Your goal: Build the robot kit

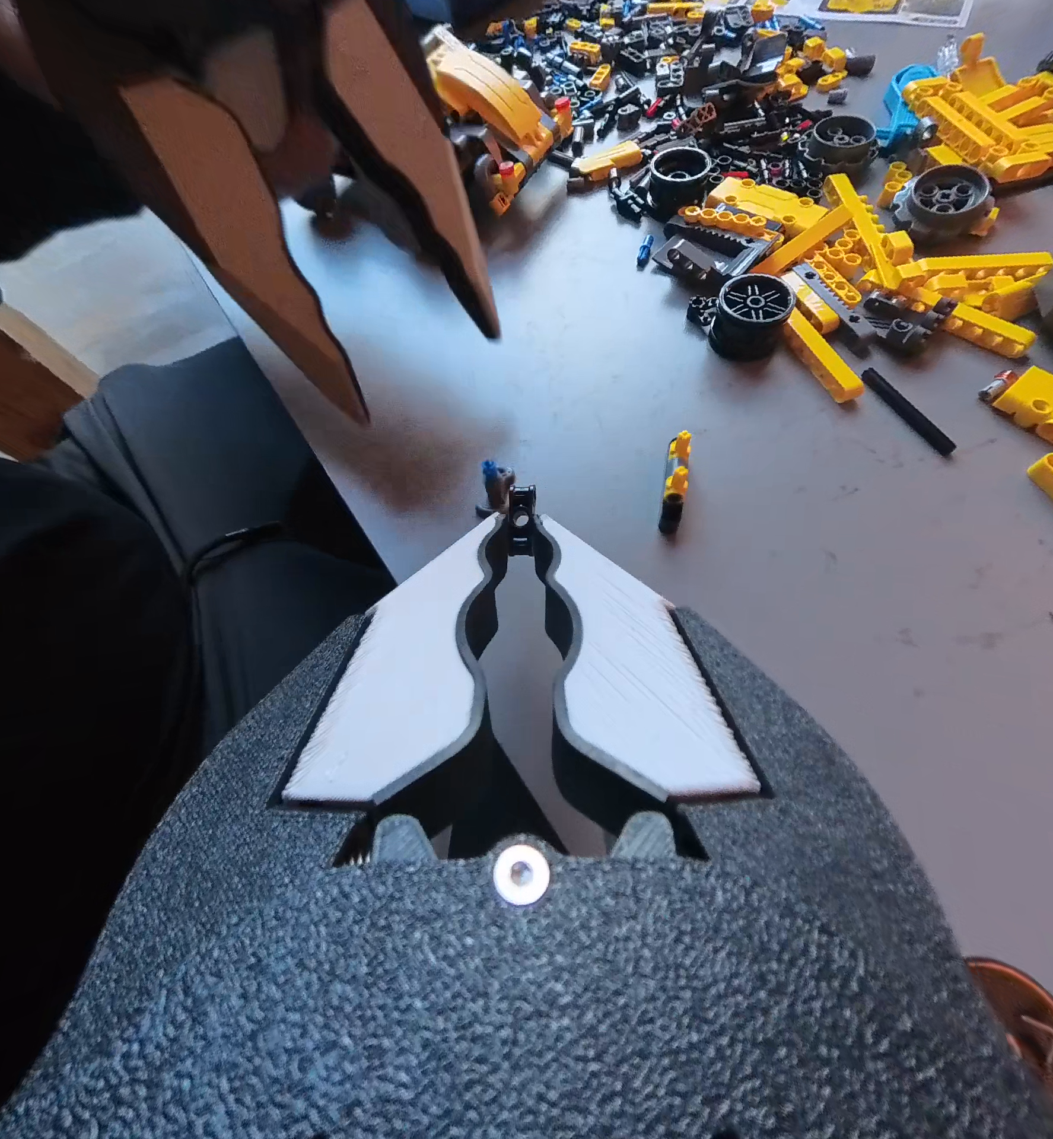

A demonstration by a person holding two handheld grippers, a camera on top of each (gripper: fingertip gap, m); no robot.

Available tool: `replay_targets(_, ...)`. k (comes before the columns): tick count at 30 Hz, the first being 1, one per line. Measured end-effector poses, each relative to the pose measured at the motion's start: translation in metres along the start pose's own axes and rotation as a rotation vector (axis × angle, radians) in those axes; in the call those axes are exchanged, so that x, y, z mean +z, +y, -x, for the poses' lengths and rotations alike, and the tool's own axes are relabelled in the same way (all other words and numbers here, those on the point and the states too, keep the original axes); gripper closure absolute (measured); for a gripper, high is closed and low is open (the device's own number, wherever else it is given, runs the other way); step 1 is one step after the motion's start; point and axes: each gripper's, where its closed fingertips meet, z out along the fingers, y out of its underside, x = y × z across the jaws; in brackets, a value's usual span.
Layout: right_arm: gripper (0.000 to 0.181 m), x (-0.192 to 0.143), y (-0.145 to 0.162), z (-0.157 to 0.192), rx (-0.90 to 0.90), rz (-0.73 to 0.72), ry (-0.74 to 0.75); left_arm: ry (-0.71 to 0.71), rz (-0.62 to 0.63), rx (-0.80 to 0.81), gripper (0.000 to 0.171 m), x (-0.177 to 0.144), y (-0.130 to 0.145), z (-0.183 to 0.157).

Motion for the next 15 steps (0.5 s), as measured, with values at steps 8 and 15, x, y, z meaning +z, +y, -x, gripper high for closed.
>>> replay_targets(8,0.175,-0.002,-0.002,0.002,0.007,-0.029,-0.015,0.186,-0.038,0.11,0.113,0.04,-0.02,-0.009)
replay_targets(15,0.175,-0.001,0.0,0.003,0.011,-0.029,-0.029,0.166,-0.032,0.212,0.148,0.044,-0.022,-0.009)
